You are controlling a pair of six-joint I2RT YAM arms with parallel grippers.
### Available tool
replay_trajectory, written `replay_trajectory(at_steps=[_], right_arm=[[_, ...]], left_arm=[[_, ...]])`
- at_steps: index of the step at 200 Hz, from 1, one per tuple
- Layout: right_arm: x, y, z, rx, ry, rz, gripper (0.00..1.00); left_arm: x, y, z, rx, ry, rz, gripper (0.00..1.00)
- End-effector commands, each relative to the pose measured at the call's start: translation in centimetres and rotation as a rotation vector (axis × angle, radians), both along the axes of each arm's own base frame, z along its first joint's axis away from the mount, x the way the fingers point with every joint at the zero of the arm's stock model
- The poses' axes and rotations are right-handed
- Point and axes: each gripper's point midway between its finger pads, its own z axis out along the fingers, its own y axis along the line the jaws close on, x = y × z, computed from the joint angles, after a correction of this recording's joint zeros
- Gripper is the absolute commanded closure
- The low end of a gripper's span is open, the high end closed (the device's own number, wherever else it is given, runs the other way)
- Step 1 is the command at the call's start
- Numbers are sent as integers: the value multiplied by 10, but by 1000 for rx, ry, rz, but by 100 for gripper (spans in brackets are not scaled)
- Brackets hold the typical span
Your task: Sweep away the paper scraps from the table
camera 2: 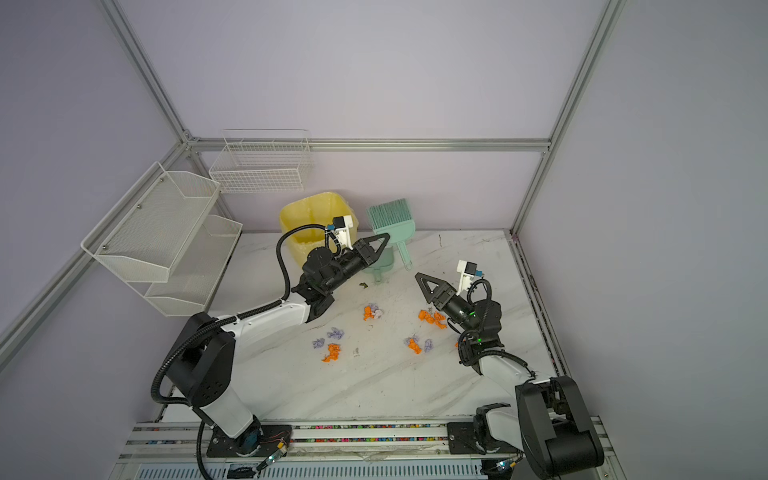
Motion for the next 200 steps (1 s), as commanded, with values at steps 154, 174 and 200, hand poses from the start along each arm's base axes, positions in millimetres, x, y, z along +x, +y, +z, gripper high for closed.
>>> replay_trajectory(at_steps=[154, 174, 200], right_arm=[[9, 15, 42, 256, -63, 83, 57], [9, 16, 41, 263, -63, 90, 64], [9, 16, 42, 275, -72, 93, 79]], left_arm=[[-13, -25, 10, -79, -128, -152, 100], [-12, -26, 8, -76, -124, -153, 100], [-13, -25, 8, -77, -122, -152, 100]])
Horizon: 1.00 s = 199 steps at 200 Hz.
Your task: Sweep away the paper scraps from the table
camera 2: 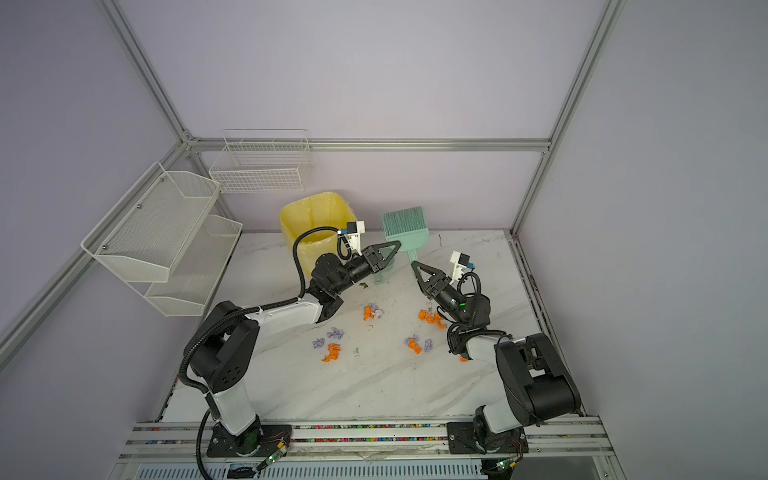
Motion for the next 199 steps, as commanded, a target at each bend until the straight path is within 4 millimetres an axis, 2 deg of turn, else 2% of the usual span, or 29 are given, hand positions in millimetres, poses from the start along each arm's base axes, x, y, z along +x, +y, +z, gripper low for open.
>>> replay_trajectory(at_steps=[1, 51, 72, 96, 125, 134, 137, 148, 159, 187, 190, 199], right_arm=[[-14, -1, 25, 59, -102, 17, 80], [-12, -3, 22, 52, -85, -4, 100], [-7, -1, 15, 18, -50, -15, 100], [-2, -1, 15, -22, -38, -23, 100], [6, -5, 19, -85, -24, -40, 100], [12, -7, 12, -113, -2, -54, 100], [9, -9, 20, -114, -17, -61, 100], [13, -15, 19, -152, -11, -85, 100], [16, -21, 19, -199, -5, -105, 100], [37, -53, 0, -364, 113, -224, 100], [37, -56, 0, -375, 119, -234, 100], [39, -66, 0, -398, 127, -262, 100]], left_arm=[[-5, 1, 26, -42, -71, -8, 100], [-4, 1, 19, -28, -53, 0, 100], [-6, 5, 14, -33, -49, 11, 73], [-15, 13, 16, -24, -63, 32, 54], [-35, 9, 17, 47, -102, 15, 43], [-38, 7, 13, 87, -96, 17, 40], [-39, 6, 11, 101, -94, 19, 38], [-43, 6, 3, 155, -78, 34, 32], [-46, 8, -6, 210, -61, 61, 20], [-52, 16, -23, 373, -23, 121, 5], [-54, 17, -25, 392, -19, 123, 0], [-56, 22, -31, 443, -8, 144, 0]])
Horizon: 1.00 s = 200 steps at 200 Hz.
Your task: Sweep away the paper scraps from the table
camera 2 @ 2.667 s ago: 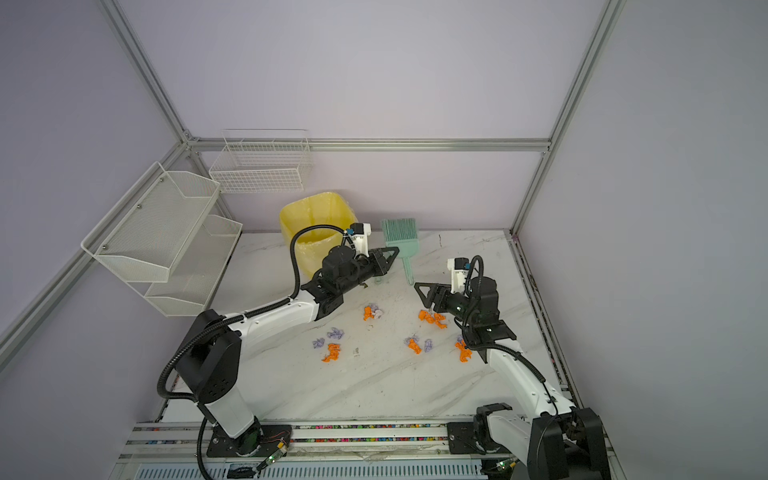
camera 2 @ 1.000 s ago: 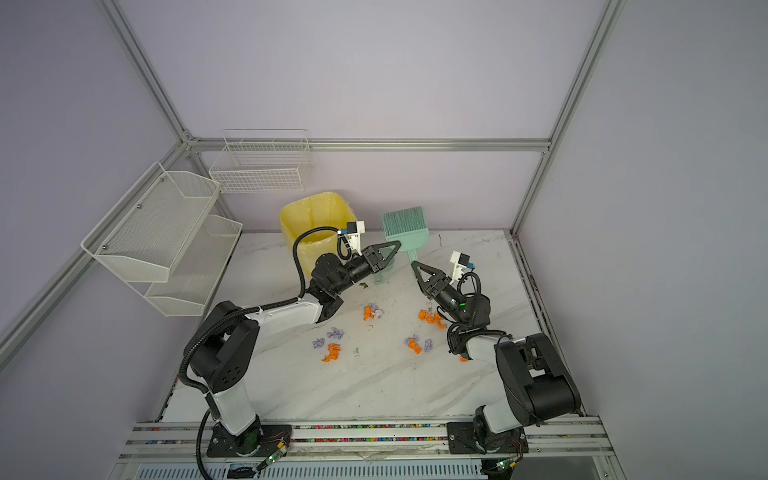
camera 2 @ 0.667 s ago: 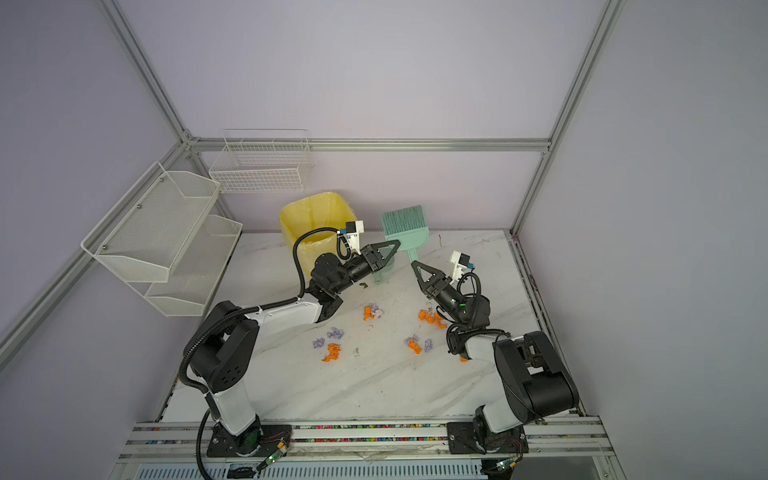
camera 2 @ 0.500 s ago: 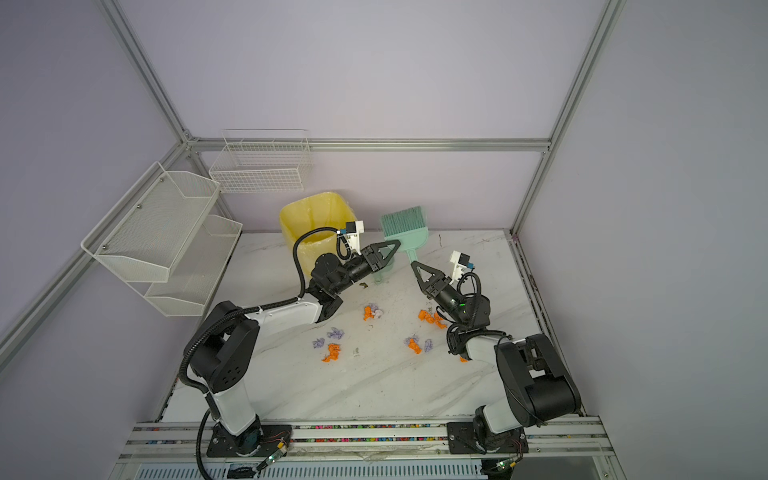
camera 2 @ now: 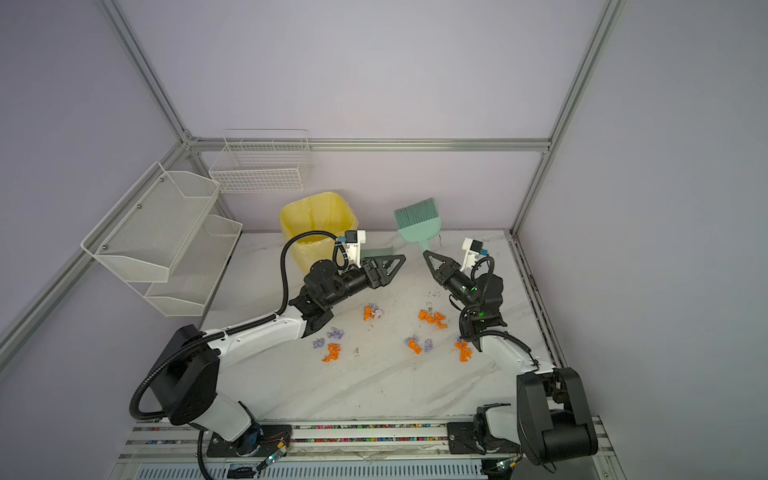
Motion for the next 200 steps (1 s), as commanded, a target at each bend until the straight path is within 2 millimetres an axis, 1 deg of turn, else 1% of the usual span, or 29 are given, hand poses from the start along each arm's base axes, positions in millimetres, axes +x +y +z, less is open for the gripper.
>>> replay_trajectory(at_steps=[1, 25, 43, 52, 63, 83, 106, 122, 150, 165, 178, 200], right_arm=[[8, -23, -19, -147, 86, -86, 100], [12, -41, -19, -239, 112, -162, 100], [13, -49, -21, -291, 127, -205, 100], [13, -50, -20, -318, 122, -209, 100], [15, -53, -20, -369, 122, -214, 100], [20, -68, -23, -473, 161, -278, 100], [21, -77, -20, -511, 178, -321, 100], [21, -78, -17, -511, 175, -330, 100], [21, -80, -11, -520, 164, -342, 100], [19, -81, -10, -518, 160, -350, 100], [18, -83, -8, -520, 158, -359, 100], [15, -87, -3, -543, 149, -382, 100]], left_arm=[[-2, 18, -36, 216, 25, 95, 0], [-5, 35, -56, 345, 82, 175, 0], [-5, 49, -74, 458, 148, 228, 0], [-5, 56, -81, 515, 181, 257, 0], [-6, 61, -89, 574, 210, 270, 0], [-5, 67, -100, 652, 253, 294, 0], [2, 66, -104, 714, 271, 324, 0], [13, 67, -101, 760, 265, 364, 0], [33, 62, -105, 879, 259, 400, 0], [41, 55, -109, 910, 261, 394, 0], [47, 45, -114, 919, 270, 370, 0], [57, 36, -125, 947, 306, 372, 0]])
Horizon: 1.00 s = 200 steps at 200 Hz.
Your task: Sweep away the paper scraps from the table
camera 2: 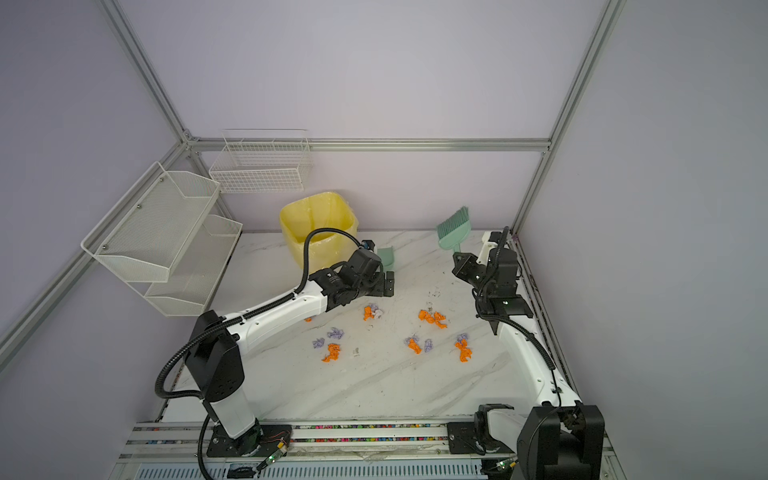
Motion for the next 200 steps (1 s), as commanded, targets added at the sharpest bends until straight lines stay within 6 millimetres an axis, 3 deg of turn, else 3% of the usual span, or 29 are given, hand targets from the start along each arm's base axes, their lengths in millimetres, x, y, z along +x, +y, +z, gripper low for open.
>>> replay_trajectory(at_steps=[1, 77, 122, 175, 200], right_arm=[[-4, -9, 26, -47, -69, -36, 100], [-6, -16, 39, -82, -93, -66, 100], [-2, -12, 39, -68, -92, -44, 100], [2, -10, 43, -64, -96, -38, 100], [4, -10, 41, -64, -93, -33, 100]], left_arm=[[12, -7, 16, 36, -9, 7, 0], [54, -19, -20, 30, 110, 19, 0], [81, -14, -40, 17, 139, 47, 8], [98, -16, -54, 47, 136, 43, 11], [104, -18, -64, 54, 139, 44, 19]])
